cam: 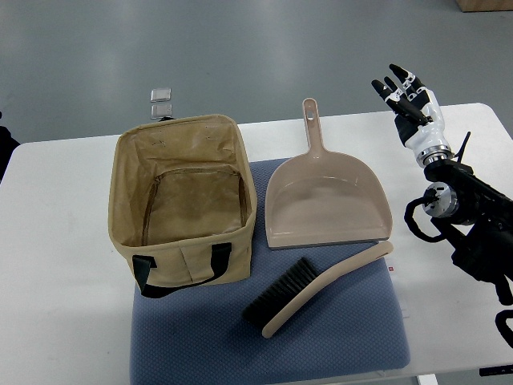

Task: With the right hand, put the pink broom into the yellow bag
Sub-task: 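Raise the right hand and open its fingers above the table edge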

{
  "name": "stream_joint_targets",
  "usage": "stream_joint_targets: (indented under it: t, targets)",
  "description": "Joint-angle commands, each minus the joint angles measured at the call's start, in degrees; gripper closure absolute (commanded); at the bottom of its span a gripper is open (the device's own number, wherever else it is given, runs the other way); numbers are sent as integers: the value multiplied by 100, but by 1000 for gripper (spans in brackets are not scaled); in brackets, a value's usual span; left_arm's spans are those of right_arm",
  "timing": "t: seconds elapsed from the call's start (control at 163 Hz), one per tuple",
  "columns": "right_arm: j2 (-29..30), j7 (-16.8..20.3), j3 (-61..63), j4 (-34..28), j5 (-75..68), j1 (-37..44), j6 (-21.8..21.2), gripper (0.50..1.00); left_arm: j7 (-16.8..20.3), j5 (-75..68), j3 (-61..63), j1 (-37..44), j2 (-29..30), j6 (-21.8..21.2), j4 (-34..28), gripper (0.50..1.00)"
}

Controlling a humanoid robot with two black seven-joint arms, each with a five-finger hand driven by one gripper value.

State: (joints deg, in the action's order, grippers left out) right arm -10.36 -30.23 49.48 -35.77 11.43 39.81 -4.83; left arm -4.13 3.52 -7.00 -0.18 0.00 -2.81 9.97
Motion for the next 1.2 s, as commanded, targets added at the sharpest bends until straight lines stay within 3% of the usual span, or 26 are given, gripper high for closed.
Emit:
stream_joint_targets:
  t: [0.0, 0.704, 1.193]
  targets:
    - [-1, 0, 0, 0, 0, 1, 0, 570, 0, 0, 6, 0, 0, -1, -4, 500]
    - [-54, 9, -18, 0, 0, 27, -9, 570, 0, 0, -21, 0, 0, -1, -75, 500]
    - [-423, 9, 9, 35, 0, 247, 26, 570, 0, 0, -21, 0, 0, -9, -66, 500]
